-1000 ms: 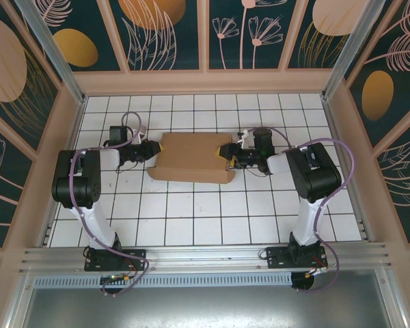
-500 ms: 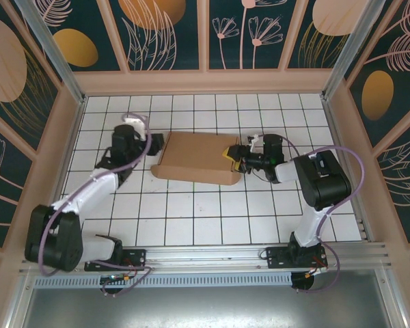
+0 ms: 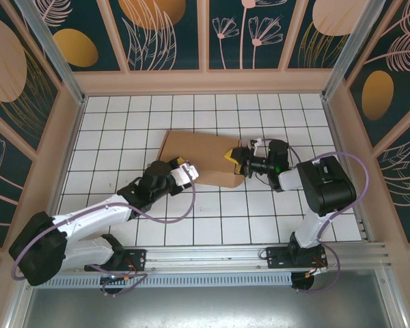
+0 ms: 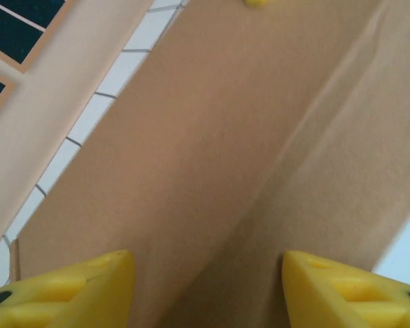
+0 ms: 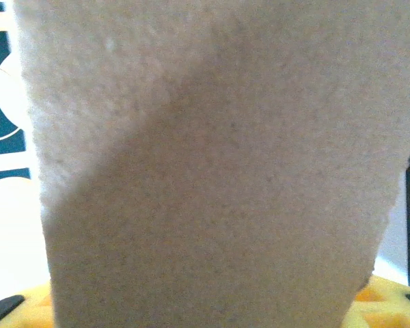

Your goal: Fold the paper box

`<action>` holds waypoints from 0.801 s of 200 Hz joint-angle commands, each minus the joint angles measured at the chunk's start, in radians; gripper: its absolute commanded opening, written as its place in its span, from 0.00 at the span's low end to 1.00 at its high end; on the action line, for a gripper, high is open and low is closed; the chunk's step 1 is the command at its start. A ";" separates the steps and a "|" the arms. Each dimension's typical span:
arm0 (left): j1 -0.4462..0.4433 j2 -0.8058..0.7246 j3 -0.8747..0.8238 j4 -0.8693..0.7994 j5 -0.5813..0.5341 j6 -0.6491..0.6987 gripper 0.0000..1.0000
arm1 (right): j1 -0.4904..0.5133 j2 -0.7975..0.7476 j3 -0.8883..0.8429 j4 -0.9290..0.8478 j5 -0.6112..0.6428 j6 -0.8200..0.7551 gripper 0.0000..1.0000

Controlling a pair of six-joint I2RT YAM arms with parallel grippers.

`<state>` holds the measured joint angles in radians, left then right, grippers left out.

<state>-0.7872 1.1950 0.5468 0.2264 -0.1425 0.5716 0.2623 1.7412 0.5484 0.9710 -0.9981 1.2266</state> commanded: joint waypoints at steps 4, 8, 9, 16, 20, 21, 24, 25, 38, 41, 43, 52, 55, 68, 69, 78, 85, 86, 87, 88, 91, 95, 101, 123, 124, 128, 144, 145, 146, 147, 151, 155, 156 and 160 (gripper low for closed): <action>-0.020 0.054 -0.026 0.071 -0.193 0.186 0.59 | 0.007 -0.057 -0.022 0.095 -0.042 0.046 0.52; -0.021 0.057 -0.029 0.095 -0.209 0.200 0.59 | 0.010 -0.061 -0.025 0.098 -0.042 0.049 0.52; -0.021 0.059 -0.030 0.101 -0.212 0.204 0.59 | 0.011 -0.062 -0.026 0.100 -0.043 0.050 0.52; -0.024 0.063 -0.036 0.140 -0.227 0.230 0.59 | 0.019 -0.068 -0.028 0.104 -0.046 0.053 0.51; -0.025 0.066 -0.039 0.155 -0.230 0.245 0.59 | 0.022 -0.070 -0.030 0.104 -0.048 0.054 0.51; -0.025 0.067 -0.039 0.157 -0.230 0.249 0.59 | 0.024 -0.071 -0.030 0.105 -0.048 0.054 0.51; -0.026 0.070 -0.040 0.166 -0.230 0.261 0.59 | 0.026 -0.073 -0.030 0.107 -0.049 0.056 0.51; -0.027 0.071 -0.040 0.168 -0.229 0.265 0.59 | 0.027 -0.073 -0.031 0.107 -0.049 0.056 0.51; -0.032 0.085 -0.043 0.189 -0.231 0.315 0.59 | 0.032 -0.080 -0.036 0.119 -0.052 0.067 0.51; -0.033 0.089 -0.045 0.192 -0.231 0.323 0.59 | 0.033 -0.081 -0.037 0.122 -0.053 0.069 0.51; -0.034 0.091 -0.046 0.196 -0.232 0.331 0.59 | 0.034 -0.082 -0.037 0.125 -0.053 0.071 0.50; -0.038 0.101 -0.055 0.223 -0.247 0.361 0.59 | 0.036 -0.085 -0.040 0.135 -0.053 0.080 0.50; -0.041 0.104 -0.059 0.231 -0.253 0.372 0.59 | 0.036 -0.086 -0.042 0.139 -0.052 0.085 0.50; -0.047 0.113 -0.074 0.252 -0.261 0.413 0.60 | 0.039 -0.085 -0.048 0.170 -0.054 0.110 0.50; -0.048 0.113 -0.076 0.253 -0.260 0.416 0.61 | 0.039 -0.084 -0.048 0.171 -0.054 0.112 0.50; -0.051 0.113 -0.091 0.272 -0.260 0.447 0.62 | 0.041 -0.084 -0.052 0.192 -0.054 0.129 0.50; -0.054 0.114 -0.098 0.274 -0.260 0.470 0.63 | 0.044 -0.084 -0.054 0.202 -0.054 0.139 0.50; -0.054 0.114 -0.099 0.274 -0.261 0.473 0.64 | 0.044 -0.084 -0.054 0.203 -0.054 0.140 0.50; -0.054 0.114 -0.100 0.274 -0.261 0.476 0.64 | 0.046 -0.085 -0.054 0.204 -0.054 0.140 0.50; -0.055 0.115 -0.099 0.274 -0.261 0.481 0.64 | 0.047 -0.086 -0.054 0.205 -0.054 0.142 0.50; -0.055 0.118 -0.102 0.273 -0.263 0.488 0.65 | 0.047 -0.085 -0.054 0.206 -0.054 0.144 0.49; -0.056 0.121 -0.103 0.274 -0.270 0.499 0.66 | 0.050 -0.086 -0.056 0.207 -0.054 0.146 0.50; -0.058 0.130 -0.103 0.272 -0.279 0.510 0.68 | 0.055 -0.088 -0.058 0.209 -0.052 0.150 0.50; -0.068 0.132 -0.106 0.237 -0.269 0.550 0.75 | 0.070 -0.092 -0.069 0.229 -0.048 0.170 0.50; -0.068 0.132 -0.107 0.235 -0.268 0.552 0.75 | 0.070 -0.091 -0.070 0.230 -0.047 0.171 0.49; -0.068 0.131 -0.106 0.224 -0.264 0.556 0.76 | 0.071 -0.093 -0.073 0.237 -0.046 0.178 0.49; -0.070 0.121 -0.088 0.136 -0.233 0.558 0.76 | 0.071 -0.100 -0.079 0.249 -0.045 0.192 0.50; -0.070 0.120 -0.087 0.130 -0.230 0.559 0.77 | 0.072 -0.102 -0.079 0.249 -0.045 0.191 0.49; -0.070 0.120 -0.086 0.125 -0.227 0.557 0.77 | 0.071 -0.103 -0.080 0.248 -0.045 0.192 0.50; -0.070 0.119 -0.086 0.121 -0.225 0.557 0.77 | 0.071 -0.104 -0.080 0.247 -0.045 0.192 0.49; -0.070 0.114 -0.081 0.100 -0.212 0.556 0.77 | 0.072 -0.107 -0.080 0.243 -0.044 0.191 0.49; -0.070 0.109 -0.078 0.080 -0.203 0.556 0.77 | 0.071 -0.112 -0.081 0.237 -0.043 0.188 0.50; -0.070 0.108 -0.077 0.075 -0.201 0.556 0.77 | 0.071 -0.114 -0.081 0.234 -0.043 0.187 0.50; -0.070 0.104 -0.075 0.056 -0.190 0.557 0.77 | 0.071 -0.119 -0.078 0.225 -0.043 0.182 0.50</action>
<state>-0.8597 1.3022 0.4675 0.4717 -0.3656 1.0855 0.3096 1.7042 0.4694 1.0748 -0.9146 1.3525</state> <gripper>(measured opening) 0.765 0.525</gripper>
